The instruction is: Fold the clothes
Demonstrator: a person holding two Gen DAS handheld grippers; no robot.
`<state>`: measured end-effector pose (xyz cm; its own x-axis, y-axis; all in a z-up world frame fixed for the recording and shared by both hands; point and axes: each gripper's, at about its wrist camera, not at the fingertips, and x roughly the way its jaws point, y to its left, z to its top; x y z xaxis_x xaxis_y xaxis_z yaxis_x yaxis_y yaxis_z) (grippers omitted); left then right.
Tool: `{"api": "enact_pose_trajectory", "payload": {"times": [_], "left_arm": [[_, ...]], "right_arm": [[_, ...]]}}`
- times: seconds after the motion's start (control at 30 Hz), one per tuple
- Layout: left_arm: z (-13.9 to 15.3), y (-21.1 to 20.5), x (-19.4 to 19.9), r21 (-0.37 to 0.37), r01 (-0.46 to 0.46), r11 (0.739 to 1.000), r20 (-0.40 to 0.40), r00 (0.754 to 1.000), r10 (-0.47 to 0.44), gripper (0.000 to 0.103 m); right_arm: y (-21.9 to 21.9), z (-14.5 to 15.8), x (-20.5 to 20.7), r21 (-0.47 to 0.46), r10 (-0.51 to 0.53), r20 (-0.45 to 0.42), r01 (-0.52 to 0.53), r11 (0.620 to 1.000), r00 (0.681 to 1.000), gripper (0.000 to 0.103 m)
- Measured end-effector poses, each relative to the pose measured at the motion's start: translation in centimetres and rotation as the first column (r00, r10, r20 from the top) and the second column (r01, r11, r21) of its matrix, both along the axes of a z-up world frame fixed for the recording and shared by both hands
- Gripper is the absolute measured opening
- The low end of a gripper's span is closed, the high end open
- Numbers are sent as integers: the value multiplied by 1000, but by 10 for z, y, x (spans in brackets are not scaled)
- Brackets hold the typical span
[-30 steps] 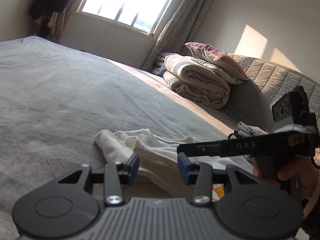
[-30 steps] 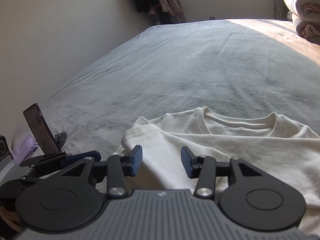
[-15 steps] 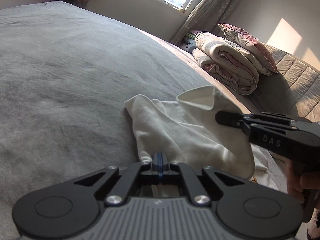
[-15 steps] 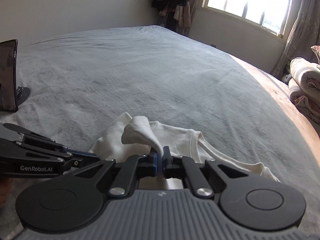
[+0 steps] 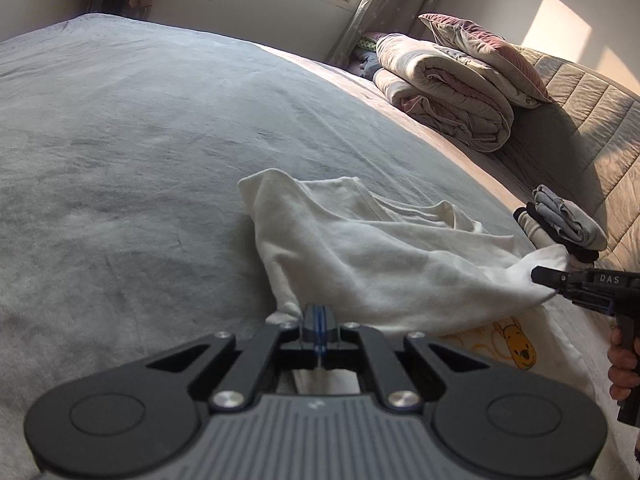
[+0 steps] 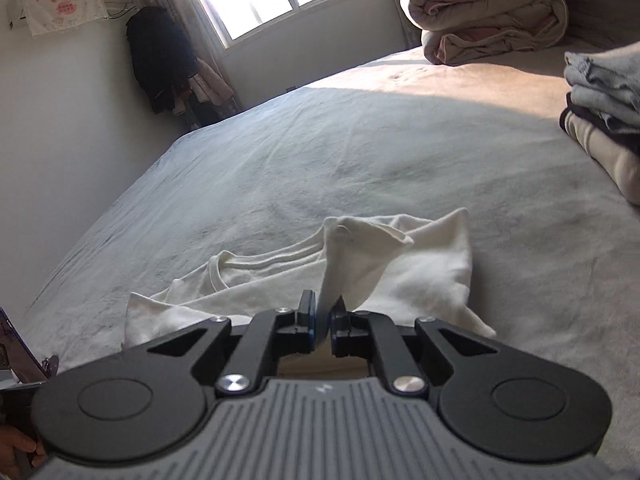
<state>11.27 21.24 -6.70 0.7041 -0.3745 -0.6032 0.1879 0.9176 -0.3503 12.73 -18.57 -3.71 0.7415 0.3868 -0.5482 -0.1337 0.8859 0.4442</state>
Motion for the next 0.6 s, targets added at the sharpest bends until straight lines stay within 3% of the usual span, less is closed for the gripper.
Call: {"api": "enact_pose_trajectory", "payload": {"times": [0.13,0.2,0.27,0.4,0.6], "left_arm": [[3,7,-1,-27,25,999,-26,999,-26,4],[5,13,-2,-53,37,998,-42,998,-39,8],[7,22,-3,-102,35,994,-51,998,-40,19],[12,37,0,-181,-40,983,-48,998,32,45],[12,36,25,-147,-136,980,-73,989,127,47]], "right_arm": [[-11,-14,-16,27,24,-93,-22,999,995,19],[-19,-9,-23,36,31,-91,-28,999,995,33],[-29,-2,-31,34,31,-78,-28,999,996,41],[-42,14,-34,-13,5,-30,-6,1000,1000,41],[-34,18,-4,-76,34,47,-30,997,998,41]]}}
